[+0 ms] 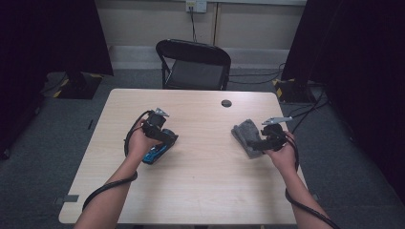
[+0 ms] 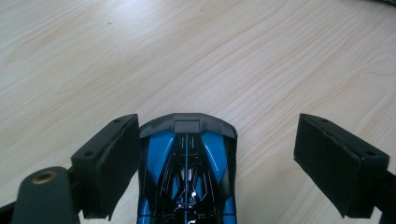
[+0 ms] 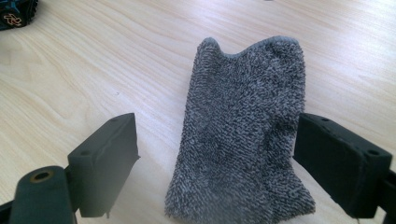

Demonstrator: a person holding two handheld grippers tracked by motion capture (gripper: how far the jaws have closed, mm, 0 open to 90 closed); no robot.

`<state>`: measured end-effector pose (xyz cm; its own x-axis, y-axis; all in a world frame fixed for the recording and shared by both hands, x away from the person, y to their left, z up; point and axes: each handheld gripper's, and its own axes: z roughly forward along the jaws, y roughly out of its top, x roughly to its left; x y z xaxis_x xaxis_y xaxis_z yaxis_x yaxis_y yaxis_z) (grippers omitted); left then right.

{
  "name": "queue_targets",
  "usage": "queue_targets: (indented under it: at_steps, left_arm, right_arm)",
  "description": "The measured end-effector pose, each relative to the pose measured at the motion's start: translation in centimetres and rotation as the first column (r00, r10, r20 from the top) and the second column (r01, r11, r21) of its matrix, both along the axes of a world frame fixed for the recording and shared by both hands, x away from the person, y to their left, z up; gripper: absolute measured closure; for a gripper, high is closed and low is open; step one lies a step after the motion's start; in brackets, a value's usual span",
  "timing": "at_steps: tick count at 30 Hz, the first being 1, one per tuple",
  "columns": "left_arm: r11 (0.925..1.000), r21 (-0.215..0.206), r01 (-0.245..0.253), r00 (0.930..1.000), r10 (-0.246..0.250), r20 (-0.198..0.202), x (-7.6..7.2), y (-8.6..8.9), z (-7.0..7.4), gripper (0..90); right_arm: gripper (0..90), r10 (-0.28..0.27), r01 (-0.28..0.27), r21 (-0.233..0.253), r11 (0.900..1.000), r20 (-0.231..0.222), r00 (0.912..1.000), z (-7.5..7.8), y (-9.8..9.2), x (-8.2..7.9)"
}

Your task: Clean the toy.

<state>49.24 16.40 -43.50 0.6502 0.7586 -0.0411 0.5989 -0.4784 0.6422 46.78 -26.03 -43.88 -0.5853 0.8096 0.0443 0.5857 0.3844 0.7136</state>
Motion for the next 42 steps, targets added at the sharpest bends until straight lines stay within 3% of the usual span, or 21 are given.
queue_targets:
  at_steps: [26,42]
  left_arm:
    - [0.9983,-0.029,0.051,0.9986,-0.050,0.015,-1.4,-1.2,0.7,14.6]
    - [0.9953,-0.056,0.078,0.9969,-0.078,0.010,-2.4,-1.9,0.1,14.6]
  right_arm:
    - [13.1,0.052,-0.052,-0.001,0.999,-0.003,0.9987,0.5,1.1,-1.2]
    - [13.1,0.104,-0.104,0.014,0.995,0.002,0.9946,0.6,2.2,-1.9]
